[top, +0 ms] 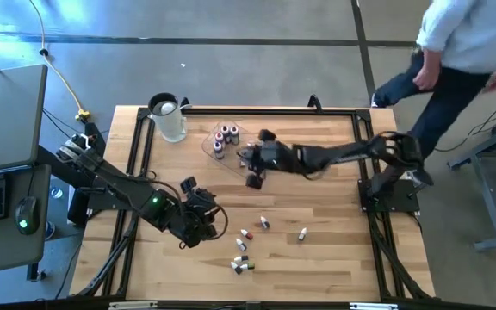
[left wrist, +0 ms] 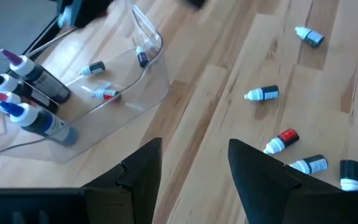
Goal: Pick & Place food coloring
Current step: Put the small orange food coloring bottle into the bin, then put the small red food coloring bottle into the bin
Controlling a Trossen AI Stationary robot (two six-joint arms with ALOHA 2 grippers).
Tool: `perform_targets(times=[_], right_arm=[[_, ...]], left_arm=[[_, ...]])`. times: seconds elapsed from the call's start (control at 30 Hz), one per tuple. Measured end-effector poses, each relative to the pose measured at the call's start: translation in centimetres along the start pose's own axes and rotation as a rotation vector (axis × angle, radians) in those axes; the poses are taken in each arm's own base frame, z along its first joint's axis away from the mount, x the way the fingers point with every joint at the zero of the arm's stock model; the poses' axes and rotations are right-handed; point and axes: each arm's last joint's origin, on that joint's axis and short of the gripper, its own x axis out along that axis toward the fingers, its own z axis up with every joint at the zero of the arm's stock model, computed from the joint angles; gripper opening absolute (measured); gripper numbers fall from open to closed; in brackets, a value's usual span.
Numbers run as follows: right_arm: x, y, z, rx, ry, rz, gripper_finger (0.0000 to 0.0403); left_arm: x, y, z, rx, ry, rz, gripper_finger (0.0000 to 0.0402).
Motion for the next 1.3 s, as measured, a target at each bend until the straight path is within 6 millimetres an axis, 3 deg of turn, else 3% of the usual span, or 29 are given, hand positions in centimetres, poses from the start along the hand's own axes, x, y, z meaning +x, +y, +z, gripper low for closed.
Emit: perform_targets(times=[0.23, 0.43, 0.6, 1.03, 1.17, 1.3], right_arm=[[5.1, -3.5, -3.3, 0.008, 0.176, -0.017, 0.0071], [6.4, -5.2, -3.6, 0.109, 0.44, 0.064, 0.0072], [7.0, -6.2, -2.9, 0.096, 0.475, 0.103, 0.0072], [6.5, -6.9, -2.4, 0.085, 0.502, 0.142, 0.0158], [5.2, -6.5, -0.9, 0.096, 0.476, 0.148, 0.0169], [2.9, -5.7, 2.0, 0.07, 0.432, 0.164, 0.0166]], left_arm=[[0.6, -0.5, -0.4, 0.038, 0.034, -0.003, 0.0182], [0.4, -0.4, -0.3, 0.027, 0.031, -0.005, 0.0182], [0.4, -0.4, -0.3, 0.015, 0.034, -0.008, 0.0182], [0.4, -0.5, -0.3, 0.0, 0.047, -0.031, 0.0182], [0.4, -0.8, -0.1, -0.019, 0.034, -0.066, 0.0182], [1.4, -2.4, 0.0, 0.087, 0.039, -0.168, 0.0182]])
